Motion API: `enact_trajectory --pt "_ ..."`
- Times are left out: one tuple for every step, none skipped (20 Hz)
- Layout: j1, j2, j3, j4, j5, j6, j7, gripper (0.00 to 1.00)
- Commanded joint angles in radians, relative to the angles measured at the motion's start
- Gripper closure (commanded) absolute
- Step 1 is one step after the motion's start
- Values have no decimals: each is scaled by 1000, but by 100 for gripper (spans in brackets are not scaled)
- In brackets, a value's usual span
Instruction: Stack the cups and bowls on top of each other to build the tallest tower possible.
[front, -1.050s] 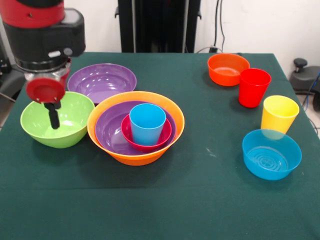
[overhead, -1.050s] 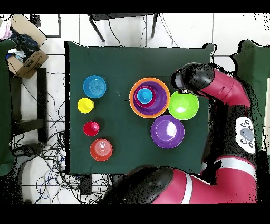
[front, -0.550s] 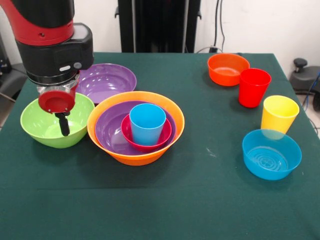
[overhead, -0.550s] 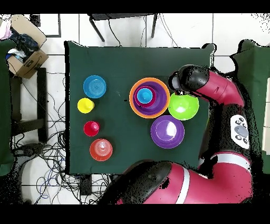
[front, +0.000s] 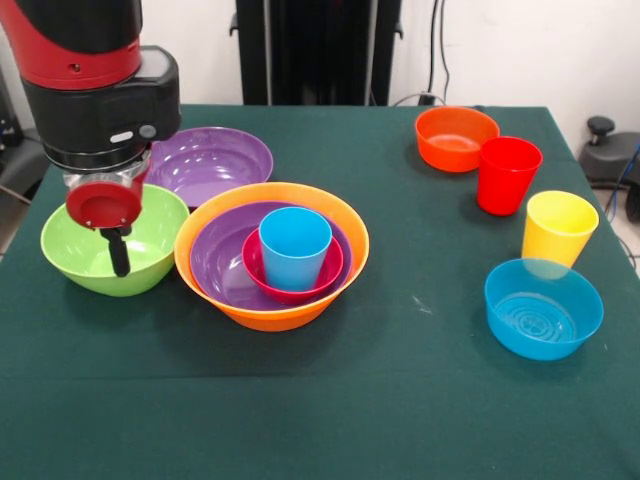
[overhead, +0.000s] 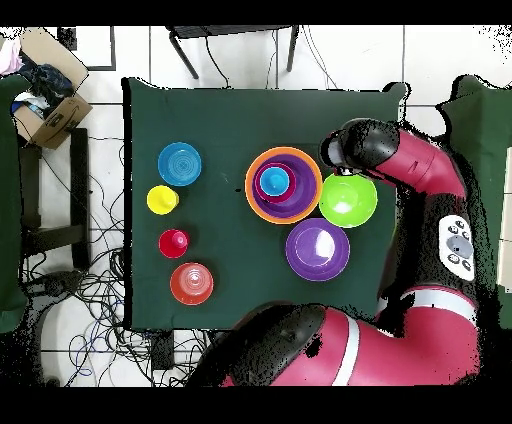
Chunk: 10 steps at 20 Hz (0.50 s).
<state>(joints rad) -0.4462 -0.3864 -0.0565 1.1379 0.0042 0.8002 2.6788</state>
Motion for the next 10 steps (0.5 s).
enact_trajectory --pt "28 0 71 -29 10 6 -1 0" --pt "27 3 73 -28 11 1 -2 0" --pt "26 4 73 -29 12 0 -3 0" --pt "26 7 73 -28 13 -4 -4 0" --pt "25 7 73 -26 13 -6 -4 0" --pt "23 8 75 -24 13 -10 -7 0" --pt "22 7 76 -19 14 -13 -8 0" --pt "20 8 78 -13 14 -18 -10 0" --pt "19 10 80 -8 15 -24 -11 0" --pt "18 8 81 1 16 -31 -11 0"
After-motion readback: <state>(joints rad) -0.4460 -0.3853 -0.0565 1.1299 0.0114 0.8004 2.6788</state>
